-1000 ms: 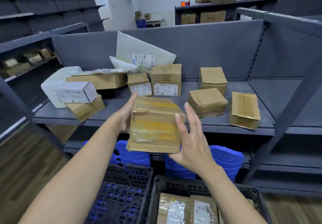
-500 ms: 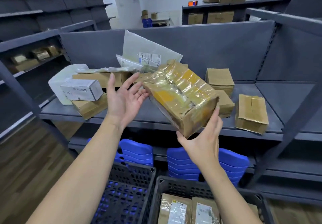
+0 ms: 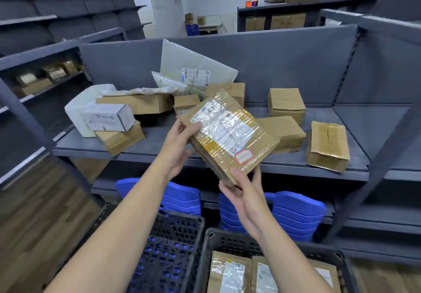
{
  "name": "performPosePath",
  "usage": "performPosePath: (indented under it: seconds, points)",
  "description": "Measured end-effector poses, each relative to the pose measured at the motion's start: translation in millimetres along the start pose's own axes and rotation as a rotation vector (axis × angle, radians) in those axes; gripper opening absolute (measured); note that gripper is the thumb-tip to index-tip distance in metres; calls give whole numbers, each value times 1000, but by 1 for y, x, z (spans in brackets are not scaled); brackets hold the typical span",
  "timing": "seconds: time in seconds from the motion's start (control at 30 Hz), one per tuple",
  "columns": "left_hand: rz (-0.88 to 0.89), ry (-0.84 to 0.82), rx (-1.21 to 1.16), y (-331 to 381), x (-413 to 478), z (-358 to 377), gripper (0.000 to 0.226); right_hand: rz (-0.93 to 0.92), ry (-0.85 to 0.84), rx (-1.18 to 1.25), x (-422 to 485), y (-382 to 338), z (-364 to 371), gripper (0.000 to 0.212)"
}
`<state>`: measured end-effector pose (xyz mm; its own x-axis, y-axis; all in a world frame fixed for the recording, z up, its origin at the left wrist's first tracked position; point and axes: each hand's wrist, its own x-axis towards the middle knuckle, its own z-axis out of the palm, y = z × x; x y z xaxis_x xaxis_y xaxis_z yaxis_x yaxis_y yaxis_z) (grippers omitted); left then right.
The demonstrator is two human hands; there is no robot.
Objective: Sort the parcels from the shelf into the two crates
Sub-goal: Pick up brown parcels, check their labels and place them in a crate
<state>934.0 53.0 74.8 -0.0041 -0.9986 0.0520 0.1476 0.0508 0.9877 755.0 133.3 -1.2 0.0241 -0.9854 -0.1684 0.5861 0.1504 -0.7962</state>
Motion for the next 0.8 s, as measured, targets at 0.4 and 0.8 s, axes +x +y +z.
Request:
performPosePath:
  seconds: [0.4,0.8]
  points:
    - [77,109,-99,-15,-27,22,85,-40,18,-168,-4,-18,-62,100]
    - [-67,-78,18,-48,-59,25,94,23,-182,-384,-35,-19,-93,108]
